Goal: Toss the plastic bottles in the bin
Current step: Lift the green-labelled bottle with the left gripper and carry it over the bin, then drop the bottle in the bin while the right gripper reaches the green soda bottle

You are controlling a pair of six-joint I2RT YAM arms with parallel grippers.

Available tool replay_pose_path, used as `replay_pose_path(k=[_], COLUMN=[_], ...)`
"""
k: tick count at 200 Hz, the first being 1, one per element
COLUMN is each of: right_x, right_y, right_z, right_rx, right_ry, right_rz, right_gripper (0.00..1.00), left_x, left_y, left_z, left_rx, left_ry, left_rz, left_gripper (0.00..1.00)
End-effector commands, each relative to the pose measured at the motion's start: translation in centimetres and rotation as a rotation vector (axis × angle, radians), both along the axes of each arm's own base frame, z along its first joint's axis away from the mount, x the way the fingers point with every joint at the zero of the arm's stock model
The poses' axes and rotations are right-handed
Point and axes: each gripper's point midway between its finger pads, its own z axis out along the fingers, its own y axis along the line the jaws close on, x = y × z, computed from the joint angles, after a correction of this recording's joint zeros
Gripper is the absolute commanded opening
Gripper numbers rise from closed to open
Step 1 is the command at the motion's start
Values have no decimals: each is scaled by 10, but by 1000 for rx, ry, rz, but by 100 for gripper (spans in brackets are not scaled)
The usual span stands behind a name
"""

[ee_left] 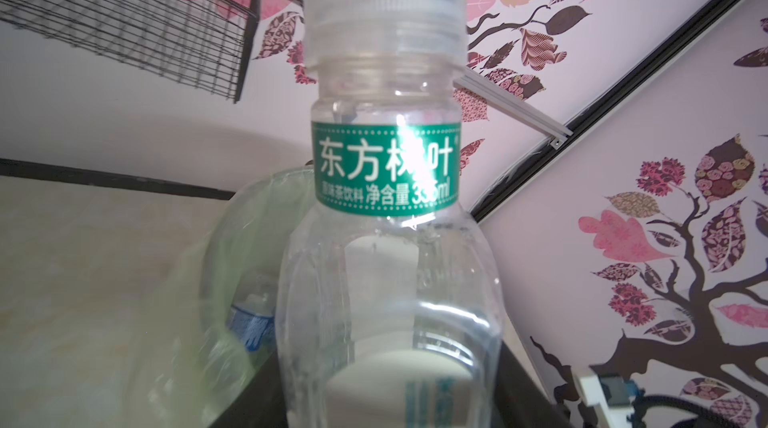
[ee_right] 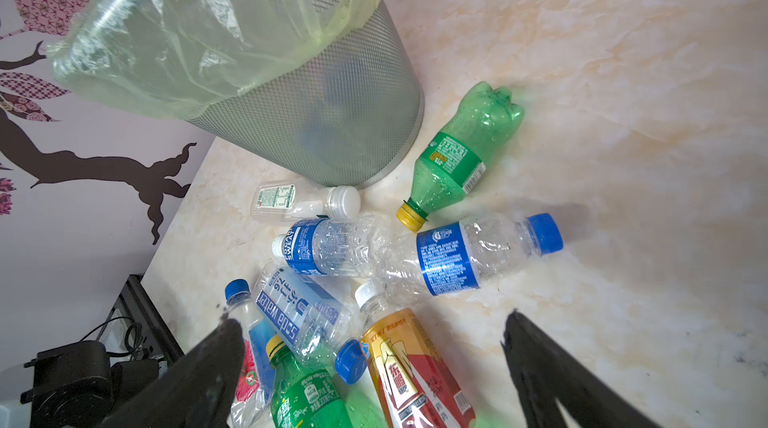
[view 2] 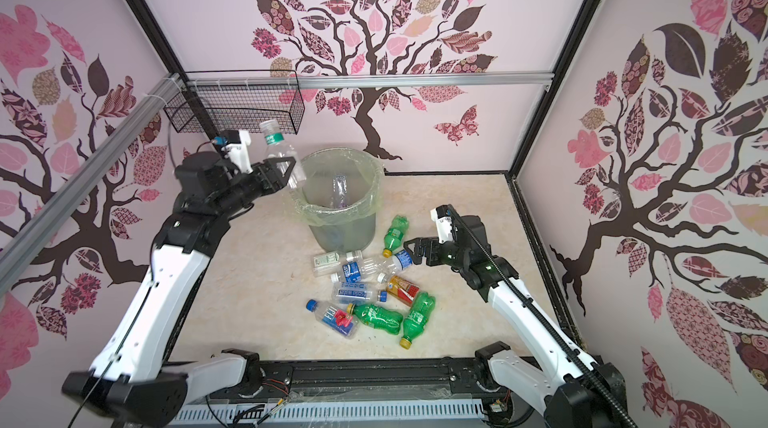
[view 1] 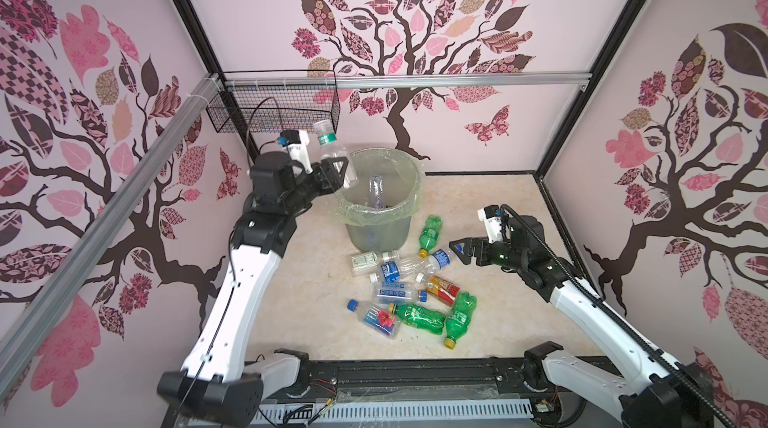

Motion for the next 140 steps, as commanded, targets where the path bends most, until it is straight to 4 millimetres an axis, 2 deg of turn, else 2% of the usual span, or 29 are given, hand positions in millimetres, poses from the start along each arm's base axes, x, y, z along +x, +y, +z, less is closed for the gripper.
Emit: replay_pose_path(k=[1, 8, 11, 36, 48, 71, 107, 140], right_x=[-6, -7, -7, -8, -5, 6, 33, 59], right_y=[-5, -6, -6, -10, -11, -9, -5, 9], right_z=[-2, -2, -2, -5, -8, -15, -27, -40], right_rx=[13, 15, 15, 6, 3, -8, -26, -11], right_ry=[21, 24, 25, 27, 29, 54, 89, 133], right_rz=[-35, -39, -39, -61, -70, -88, -115, -97], right_gripper=[100, 100, 100, 100, 100, 99, 97, 95], left_x=[25, 28, 27, 8, -11, -46, -95, -125], left_y=[-21, -23, -23, -12, 2, 25, 53, 75], left_z=[6, 1, 0, 0, 4, -3, -32, -66], left_rx=[26, 57, 68, 96, 117, 181, 279, 351], left_ry=[20, 45, 49, 8, -15, -6, 45, 112], left_rz=[-83, -82, -78, -21, 25, 86, 141, 201], left_gripper=[82, 95, 97, 98, 98, 98, 98, 98])
